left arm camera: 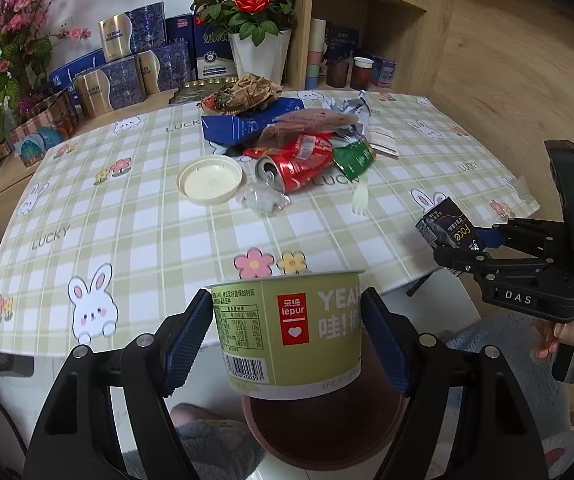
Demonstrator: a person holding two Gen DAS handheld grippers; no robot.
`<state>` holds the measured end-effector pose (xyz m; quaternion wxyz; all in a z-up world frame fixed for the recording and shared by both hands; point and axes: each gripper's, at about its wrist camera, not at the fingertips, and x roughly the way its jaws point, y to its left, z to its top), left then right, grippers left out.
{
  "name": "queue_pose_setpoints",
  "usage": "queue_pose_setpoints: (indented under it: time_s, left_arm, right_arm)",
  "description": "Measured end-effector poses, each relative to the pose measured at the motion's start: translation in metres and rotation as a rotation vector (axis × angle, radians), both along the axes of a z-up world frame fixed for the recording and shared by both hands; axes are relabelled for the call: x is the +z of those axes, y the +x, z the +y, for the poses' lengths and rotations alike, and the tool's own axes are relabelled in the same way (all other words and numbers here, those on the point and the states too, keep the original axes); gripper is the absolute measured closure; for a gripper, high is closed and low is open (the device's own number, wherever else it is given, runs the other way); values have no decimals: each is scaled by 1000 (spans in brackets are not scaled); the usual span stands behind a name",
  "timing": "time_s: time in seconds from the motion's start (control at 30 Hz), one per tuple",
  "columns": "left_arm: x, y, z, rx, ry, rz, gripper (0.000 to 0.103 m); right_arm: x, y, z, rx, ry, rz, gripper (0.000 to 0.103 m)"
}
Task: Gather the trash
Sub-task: 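Carry the tissue pack to the brown bin and release it with the right tool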
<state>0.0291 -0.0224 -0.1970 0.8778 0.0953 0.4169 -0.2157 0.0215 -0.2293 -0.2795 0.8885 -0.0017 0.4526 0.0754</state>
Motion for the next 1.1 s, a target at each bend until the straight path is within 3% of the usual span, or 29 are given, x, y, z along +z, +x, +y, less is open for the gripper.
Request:
queue_pose_setpoints:
  time_s: [0.4,0.83,1.1]
  left_arm:
    - [-17,-44,15,8,-16,27,29]
    - [-53,-55,15,20,8,101,29]
    - [-69,-52,14,23,36,137,29]
  right_arm:
    - [-40,-42,32,104,-1,78,60]
    - [-124,-31,56,120,30,300,60]
    - [-137,-28,61,129,31,330,57]
